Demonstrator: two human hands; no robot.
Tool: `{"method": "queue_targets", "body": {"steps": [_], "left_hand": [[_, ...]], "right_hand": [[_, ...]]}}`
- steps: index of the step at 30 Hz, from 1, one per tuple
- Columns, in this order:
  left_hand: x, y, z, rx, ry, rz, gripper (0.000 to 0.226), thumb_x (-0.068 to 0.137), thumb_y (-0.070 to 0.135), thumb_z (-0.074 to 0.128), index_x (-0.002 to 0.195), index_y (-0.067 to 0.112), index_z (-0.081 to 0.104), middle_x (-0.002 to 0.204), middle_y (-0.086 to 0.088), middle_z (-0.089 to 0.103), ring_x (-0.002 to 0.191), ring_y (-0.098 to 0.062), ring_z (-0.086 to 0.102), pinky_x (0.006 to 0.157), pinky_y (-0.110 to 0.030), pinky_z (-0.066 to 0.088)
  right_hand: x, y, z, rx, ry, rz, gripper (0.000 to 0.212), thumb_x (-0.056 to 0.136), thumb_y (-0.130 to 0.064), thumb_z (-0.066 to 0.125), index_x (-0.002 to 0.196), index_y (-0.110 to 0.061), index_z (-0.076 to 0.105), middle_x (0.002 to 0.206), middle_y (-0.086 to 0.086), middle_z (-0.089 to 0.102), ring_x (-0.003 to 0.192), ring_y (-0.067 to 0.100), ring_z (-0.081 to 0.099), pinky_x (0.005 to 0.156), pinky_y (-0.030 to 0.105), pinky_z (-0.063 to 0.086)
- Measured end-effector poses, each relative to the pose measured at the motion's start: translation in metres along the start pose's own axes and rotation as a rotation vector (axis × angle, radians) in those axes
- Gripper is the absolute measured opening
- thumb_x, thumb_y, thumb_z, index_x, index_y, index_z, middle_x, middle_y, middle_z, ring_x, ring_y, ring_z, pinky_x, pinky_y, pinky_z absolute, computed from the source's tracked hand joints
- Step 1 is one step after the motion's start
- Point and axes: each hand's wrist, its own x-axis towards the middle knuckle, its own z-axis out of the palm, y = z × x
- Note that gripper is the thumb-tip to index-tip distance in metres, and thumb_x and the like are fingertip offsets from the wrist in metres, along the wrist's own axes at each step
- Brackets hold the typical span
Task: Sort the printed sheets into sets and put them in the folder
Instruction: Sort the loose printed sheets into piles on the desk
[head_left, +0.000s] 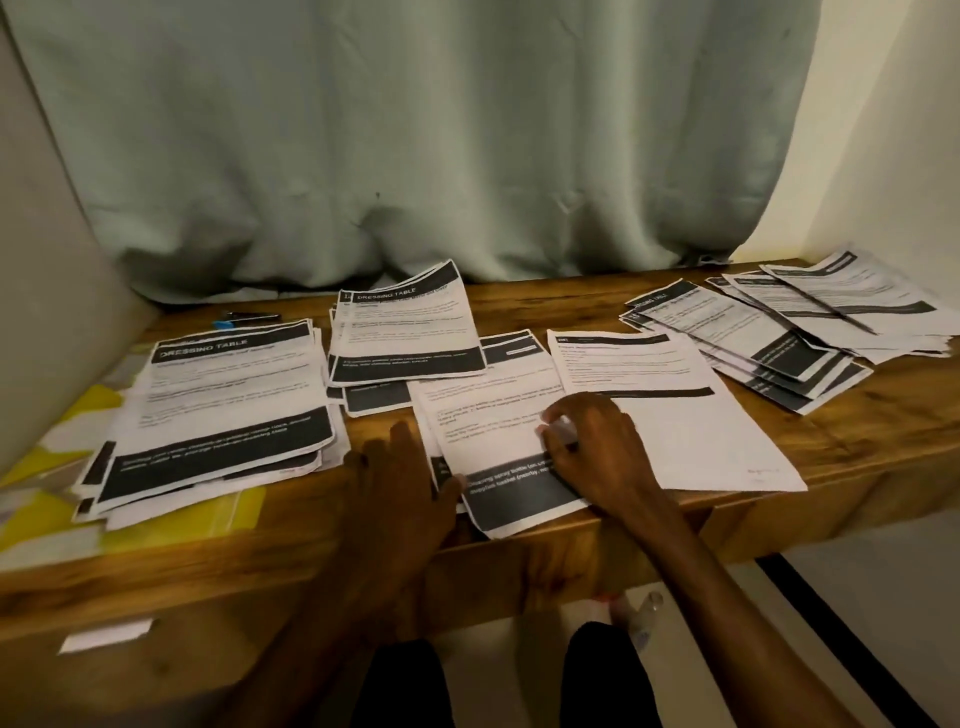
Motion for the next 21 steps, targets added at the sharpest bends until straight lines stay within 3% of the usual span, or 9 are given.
{"method": "queue_targets", "body": {"steps": [3, 7, 12, 13, 15, 18, 21], "left_hand": [[-0.002, 0.009, -0.007, -0.198, 0.017, 0.056, 0.095, 0.091, 0.054, 0.067, 0.159, 0.017, 0.011, 0.162, -0.007, 0.032, 0.148, -0.031, 0.032, 0.117, -0.045, 0.032], [0.003, 0.021, -0.024, -0.613, -0.058, 0.034, 0.076, 0.089, 0.037, 0.076, 0.147, 0.02, 0.03, 0.15, 0.0, 0.052, 0.13, -0.021, 0.055, 0.091, -0.028, 0.052], [0.011, 0.032, -0.027, -0.989, -0.281, -0.098, 0.062, 0.089, 0.026, 0.077, 0.139, 0.022, 0.042, 0.13, -0.007, 0.063, 0.091, -0.022, 0.073, 0.065, -0.034, 0.063], [0.011, 0.035, -0.025, -0.974, -0.296, -0.085, 0.054, 0.089, 0.022, 0.078, 0.135, 0.021, 0.048, 0.126, -0.009, 0.064, 0.087, -0.023, 0.074, 0.061, -0.031, 0.062], [0.015, 0.039, -0.021, -0.849, -0.253, -0.018, 0.04, 0.088, 0.014, 0.079, 0.123, 0.018, 0.061, 0.13, -0.007, 0.061, 0.097, -0.02, 0.07, 0.058, -0.023, 0.058], [0.026, 0.029, -0.02, -0.605, -0.138, 0.071, 0.033, 0.084, 0.01, 0.08, 0.114, 0.022, 0.071, 0.142, 0.0, 0.054, 0.115, -0.011, 0.05, 0.066, -0.011, 0.047], [0.031, 0.012, -0.028, -0.523, -0.124, 0.075, 0.03, 0.085, 0.01, 0.08, 0.111, 0.023, 0.073, 0.142, 0.0, 0.057, 0.123, -0.015, 0.052, 0.073, -0.01, 0.043]], "right_hand": [[-0.004, 0.003, 0.006, -0.002, 0.033, -0.014, 0.035, 0.092, -0.039, 0.059, 0.108, -0.012, 0.074, 0.112, 0.007, 0.073, 0.104, 0.024, 0.065, 0.09, 0.043, 0.055], [-0.006, 0.005, 0.006, 0.019, 0.036, -0.015, 0.03, 0.093, -0.038, 0.056, 0.109, -0.018, 0.072, 0.115, 0.002, 0.071, 0.107, 0.022, 0.063, 0.091, 0.044, 0.053], [-0.006, 0.003, 0.005, 0.043, 0.038, 0.002, 0.027, 0.091, -0.037, 0.057, 0.104, -0.018, 0.072, 0.113, 0.002, 0.071, 0.106, 0.022, 0.062, 0.091, 0.043, 0.051], [-0.006, 0.004, 0.005, 0.047, 0.039, 0.001, 0.025, 0.092, -0.035, 0.058, 0.104, -0.018, 0.072, 0.113, 0.002, 0.071, 0.107, 0.022, 0.062, 0.091, 0.043, 0.051], [-0.005, 0.006, 0.005, 0.051, 0.034, -0.001, 0.018, 0.094, -0.026, 0.064, 0.107, -0.017, 0.073, 0.116, 0.003, 0.071, 0.11, 0.023, 0.062, 0.094, 0.044, 0.051], [-0.002, 0.014, 0.002, 0.077, 0.016, -0.014, 0.019, 0.093, -0.014, 0.07, 0.111, -0.014, 0.073, 0.118, 0.005, 0.072, 0.112, 0.024, 0.063, 0.098, 0.036, 0.05], [0.001, 0.023, -0.004, 0.08, 0.038, 0.006, 0.023, 0.09, -0.011, 0.074, 0.112, -0.014, 0.074, 0.119, 0.006, 0.072, 0.113, 0.025, 0.063, 0.097, 0.027, 0.043]]}}
